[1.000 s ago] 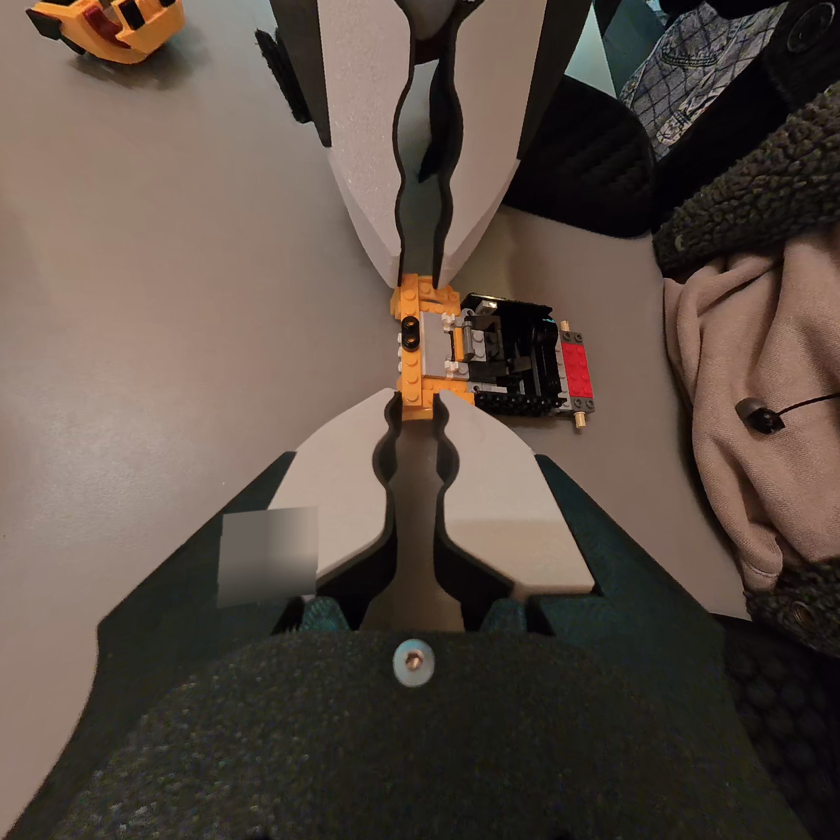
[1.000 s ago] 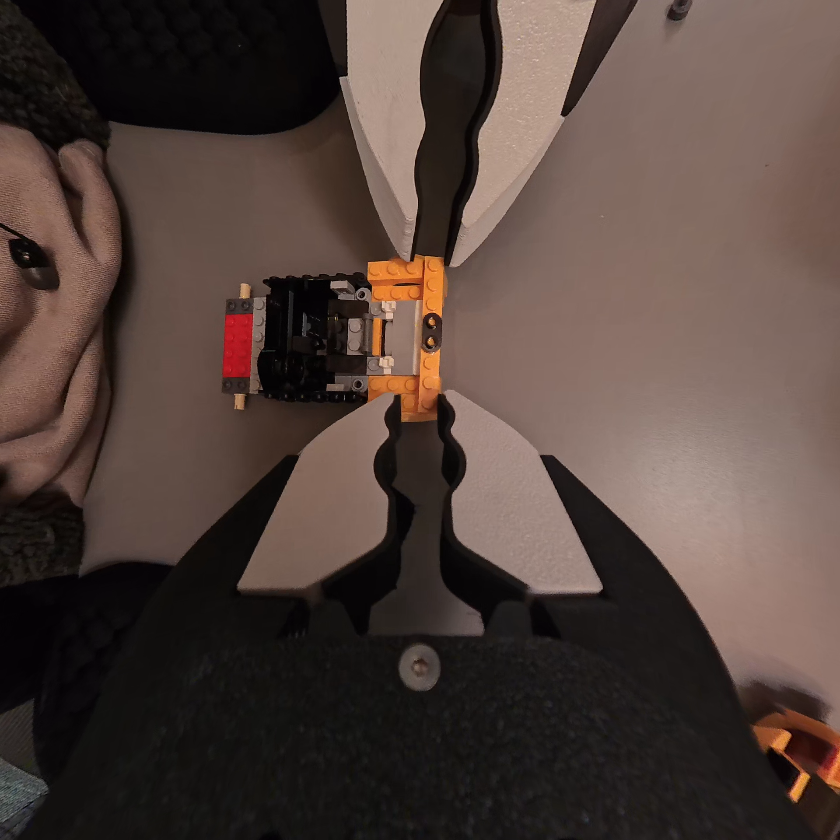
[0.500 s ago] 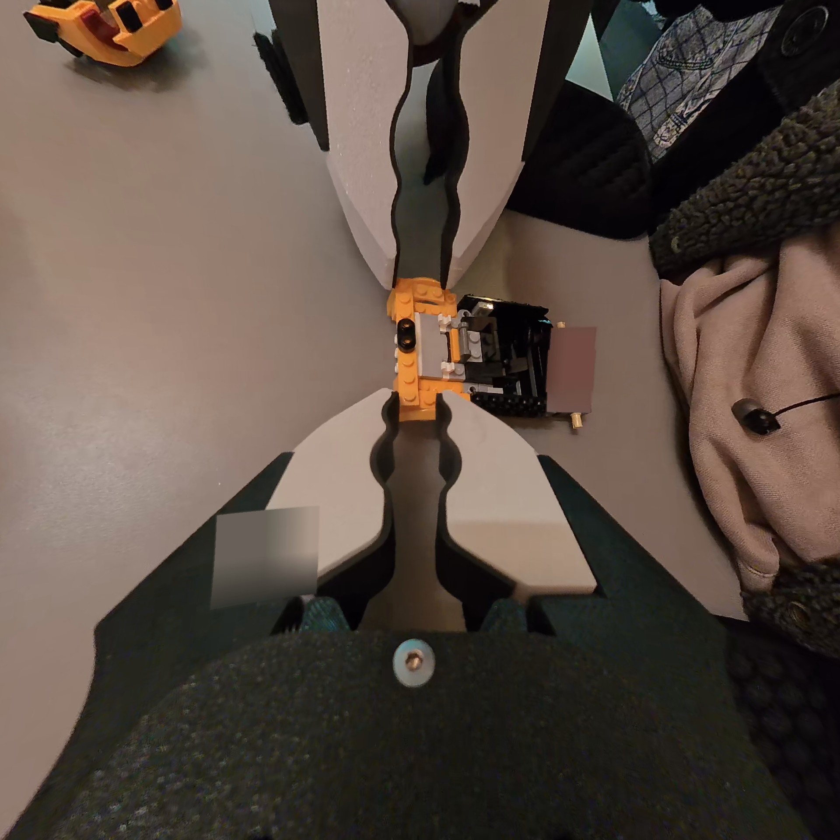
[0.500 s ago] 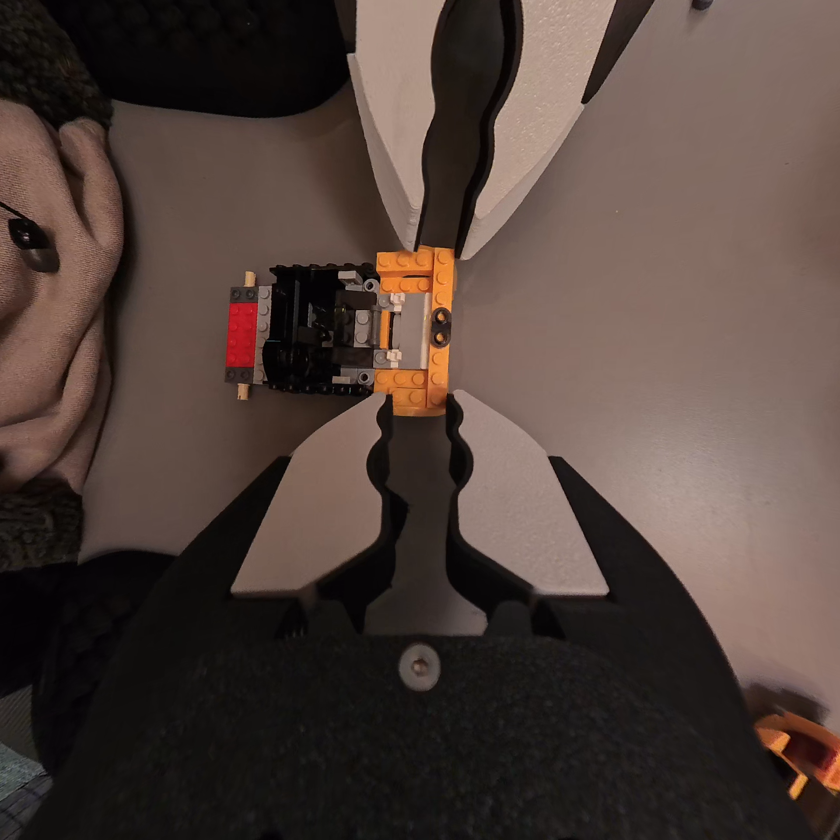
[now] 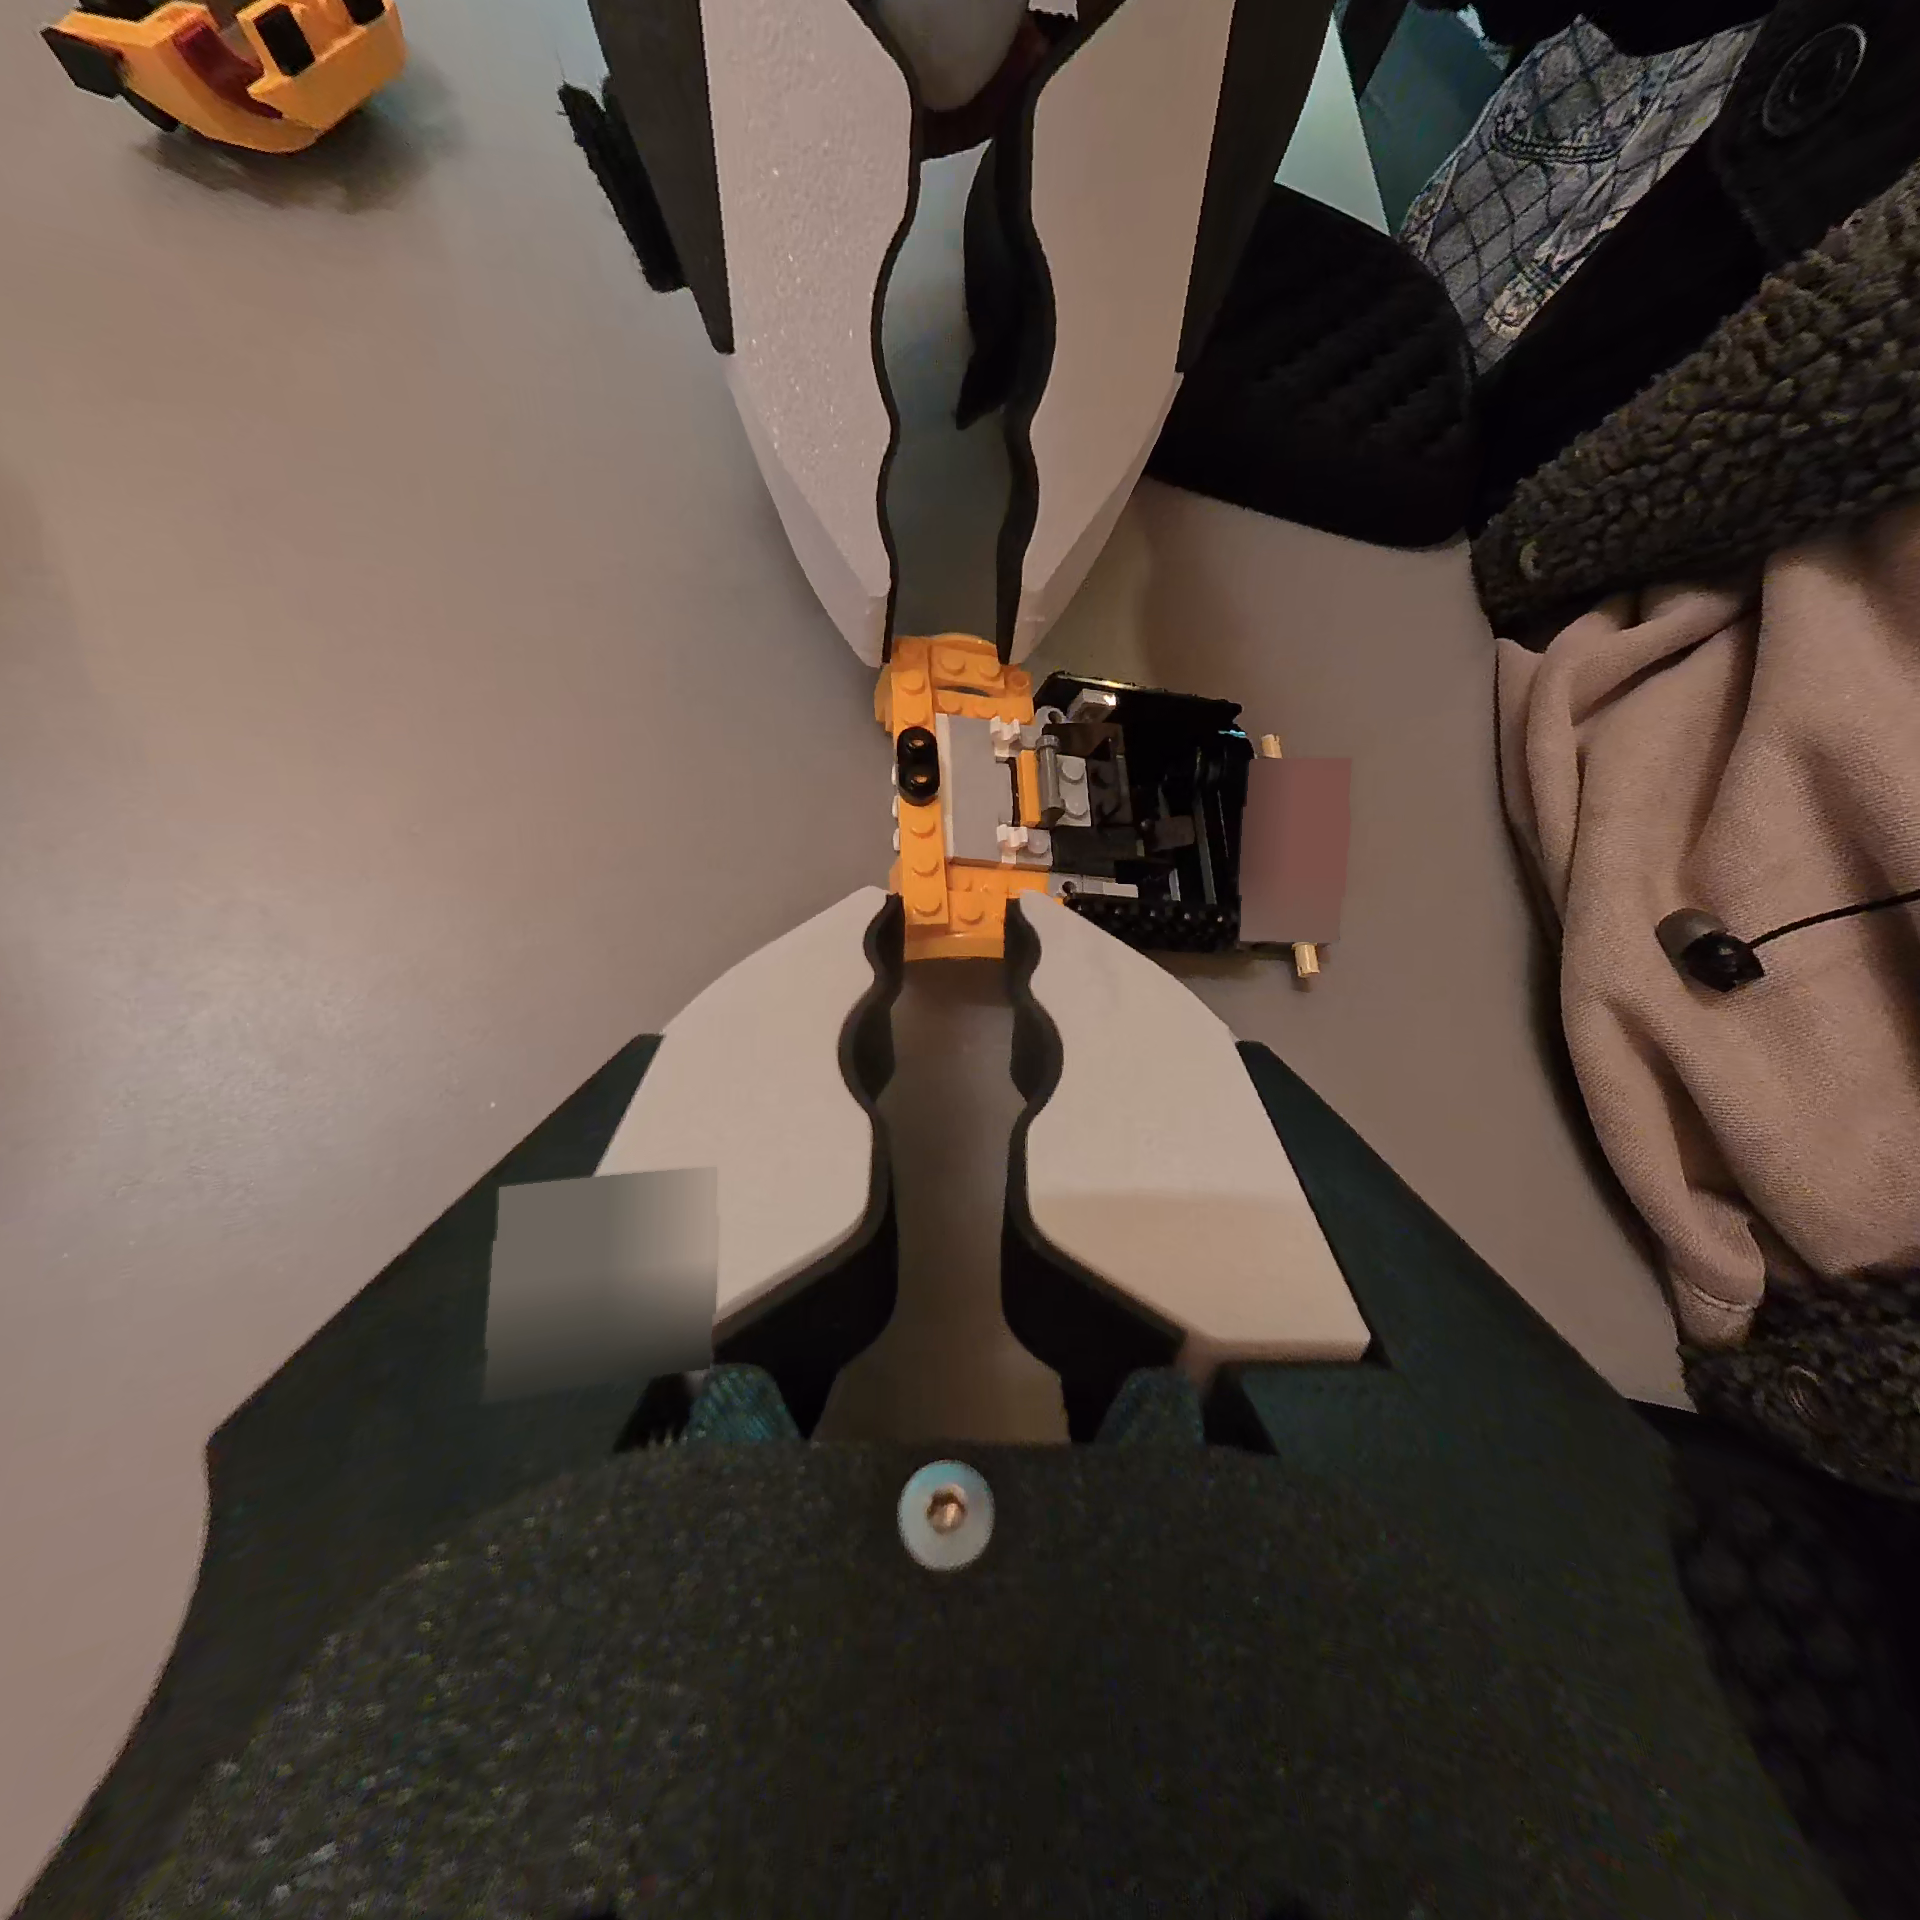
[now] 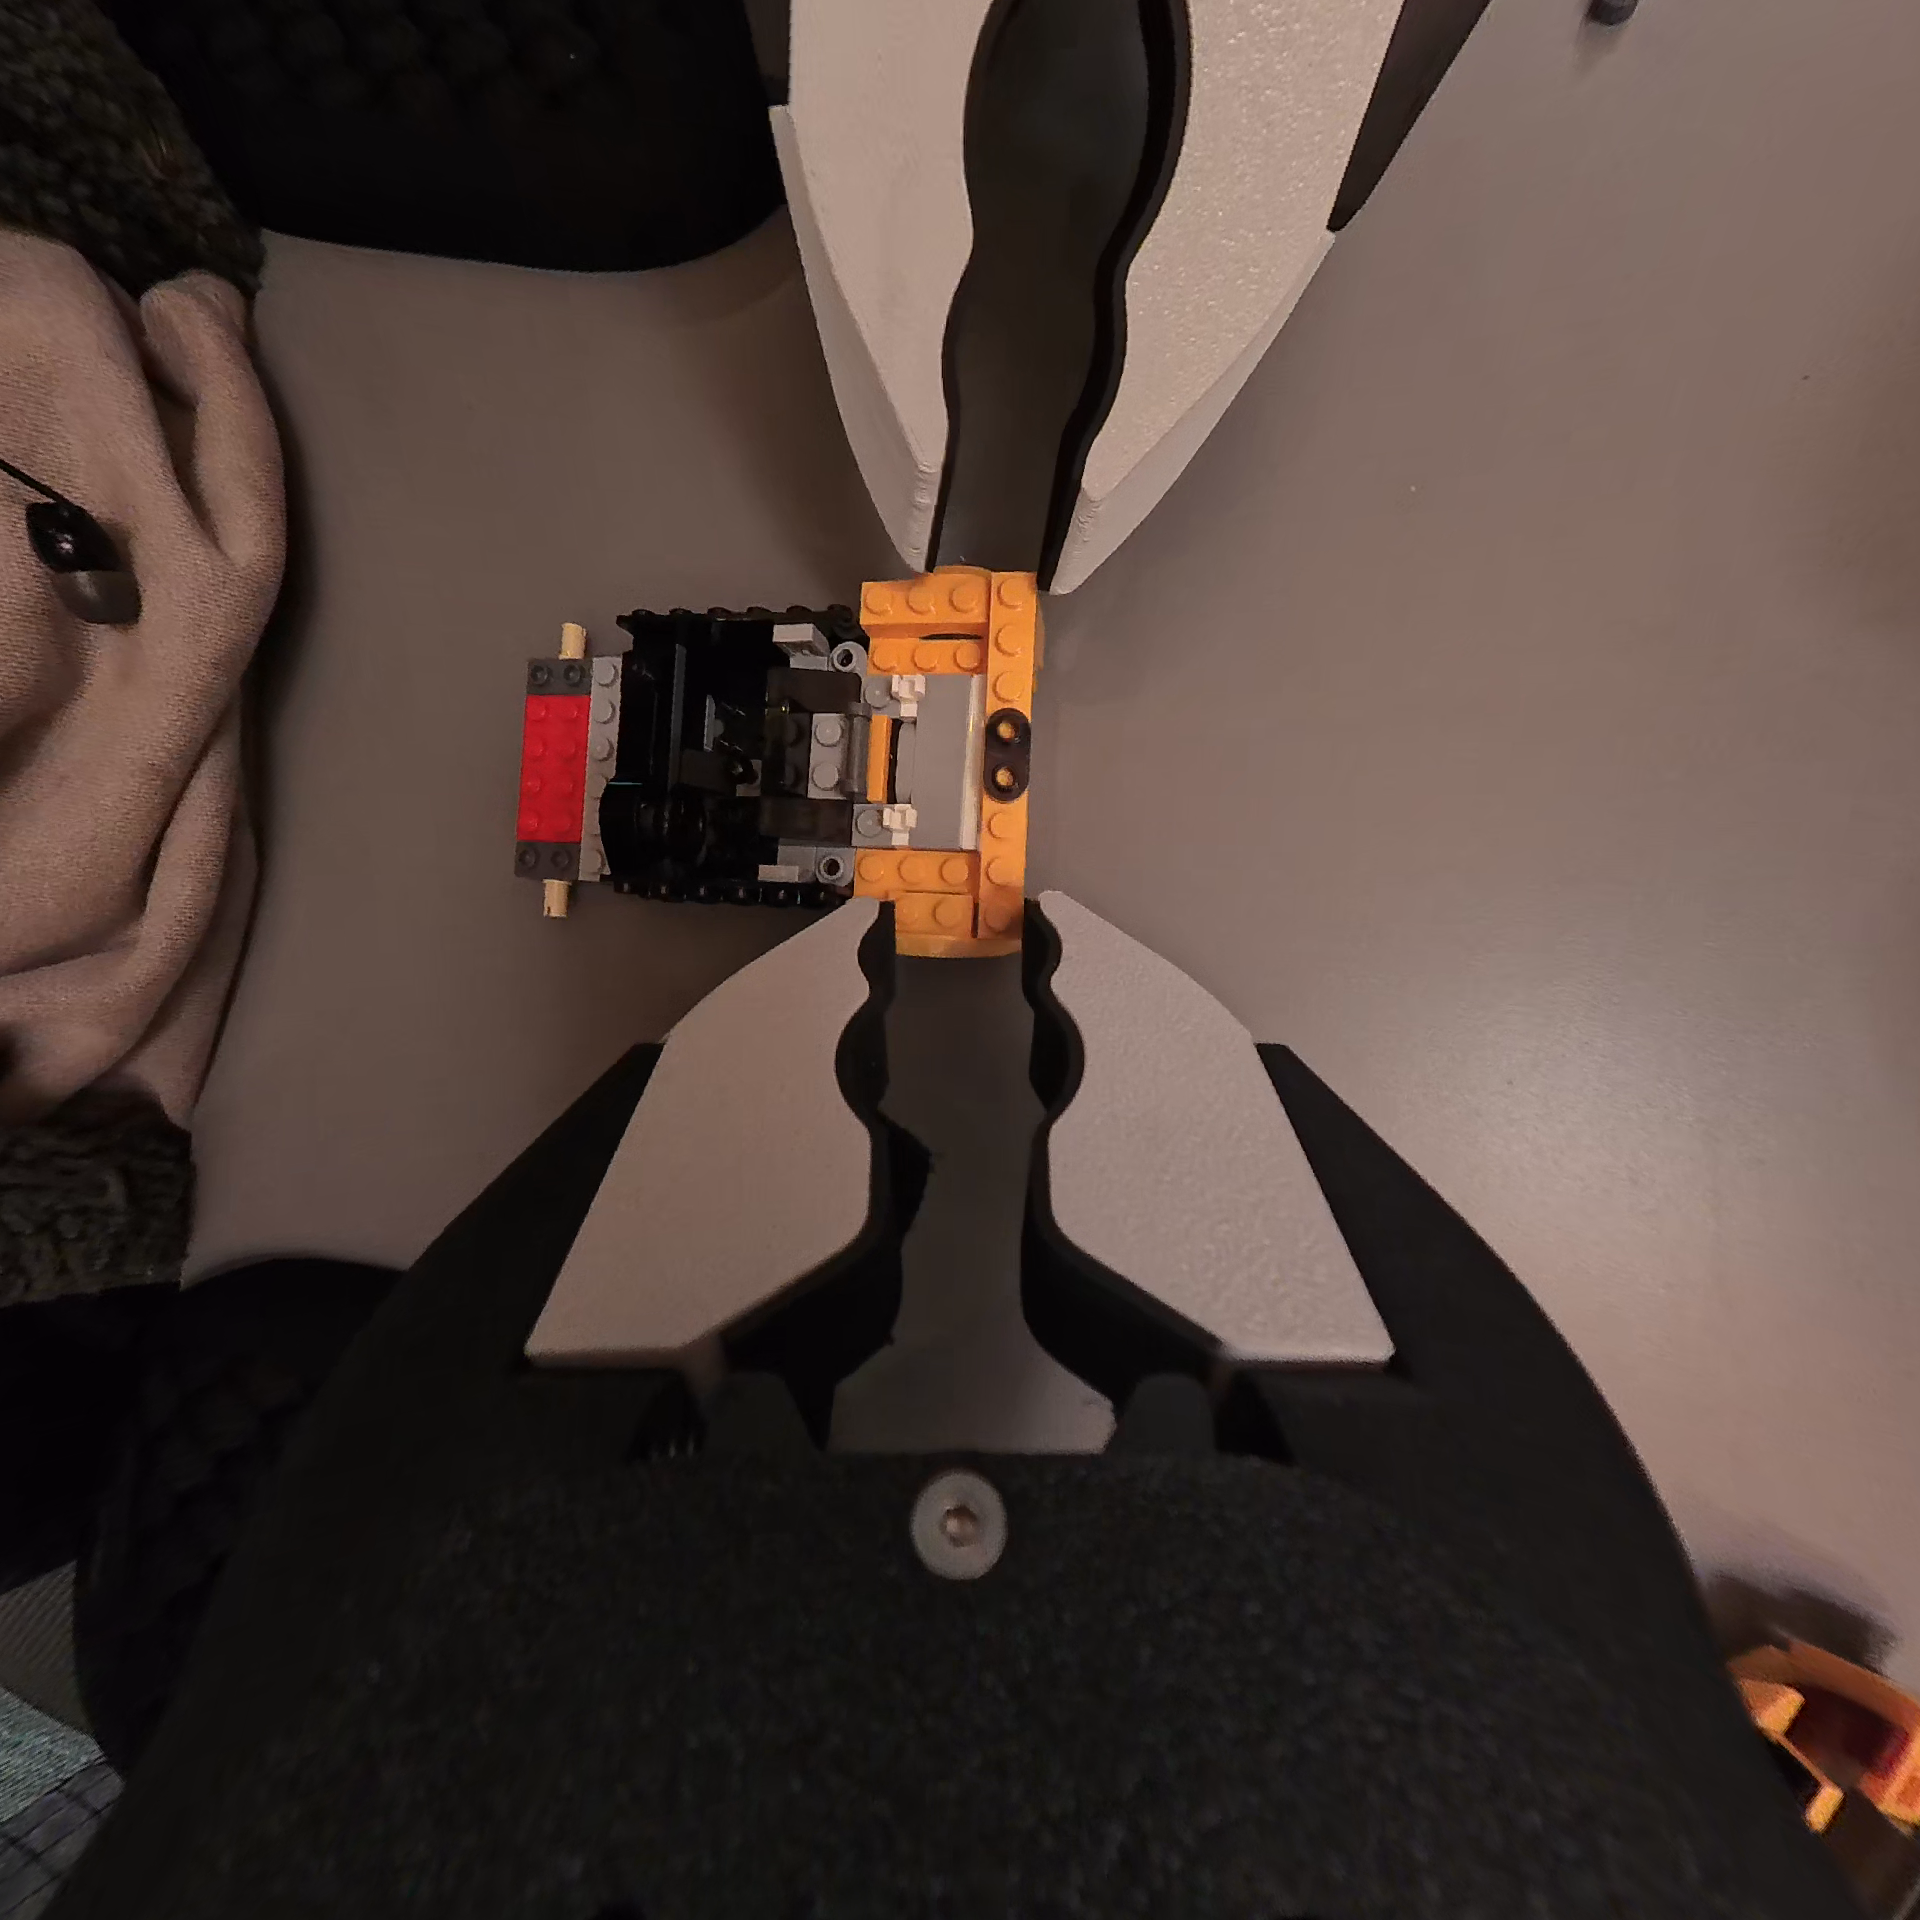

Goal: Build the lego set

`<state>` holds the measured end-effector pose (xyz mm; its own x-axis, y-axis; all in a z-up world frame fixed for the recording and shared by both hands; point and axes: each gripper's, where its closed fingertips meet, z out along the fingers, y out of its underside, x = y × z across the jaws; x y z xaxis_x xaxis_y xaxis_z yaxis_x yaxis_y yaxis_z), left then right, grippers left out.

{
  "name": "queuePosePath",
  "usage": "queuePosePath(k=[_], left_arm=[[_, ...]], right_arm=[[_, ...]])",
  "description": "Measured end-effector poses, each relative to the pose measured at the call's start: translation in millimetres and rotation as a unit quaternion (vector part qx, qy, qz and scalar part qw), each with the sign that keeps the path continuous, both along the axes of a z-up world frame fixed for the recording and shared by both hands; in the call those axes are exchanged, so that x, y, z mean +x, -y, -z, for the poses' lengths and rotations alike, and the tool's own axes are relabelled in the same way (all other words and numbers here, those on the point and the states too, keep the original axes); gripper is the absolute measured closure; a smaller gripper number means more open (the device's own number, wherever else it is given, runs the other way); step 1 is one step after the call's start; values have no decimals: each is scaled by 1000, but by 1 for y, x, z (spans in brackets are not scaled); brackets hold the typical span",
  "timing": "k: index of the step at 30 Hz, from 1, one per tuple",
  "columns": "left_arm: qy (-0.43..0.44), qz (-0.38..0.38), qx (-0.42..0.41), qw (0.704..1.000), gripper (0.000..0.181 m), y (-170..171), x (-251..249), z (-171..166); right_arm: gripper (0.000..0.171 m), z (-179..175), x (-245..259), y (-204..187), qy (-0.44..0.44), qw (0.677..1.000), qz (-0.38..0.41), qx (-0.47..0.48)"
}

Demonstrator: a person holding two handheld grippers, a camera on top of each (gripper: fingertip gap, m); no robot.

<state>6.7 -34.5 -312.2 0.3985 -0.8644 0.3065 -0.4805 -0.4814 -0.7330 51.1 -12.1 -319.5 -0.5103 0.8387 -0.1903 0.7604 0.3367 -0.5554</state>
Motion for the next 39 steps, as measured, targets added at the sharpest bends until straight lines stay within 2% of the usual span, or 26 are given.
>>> queuePosePath(k=[7, 33, 39], left_arm=[[-7, 7, 20, 1000, 162, 3, 3, -5], [-10, 1, 9, 1000, 158, 3, 0, 0], [-5, 2, 28, 1000, 158, 4, 2, -10]], right_arm=[[149, 1, 0, 0, 2, 1000, -2, 1], [148, 0, -1, 1, 9, 1000, -3, -9], [148, 0, -1, 1, 9, 1000, -5, -8]])
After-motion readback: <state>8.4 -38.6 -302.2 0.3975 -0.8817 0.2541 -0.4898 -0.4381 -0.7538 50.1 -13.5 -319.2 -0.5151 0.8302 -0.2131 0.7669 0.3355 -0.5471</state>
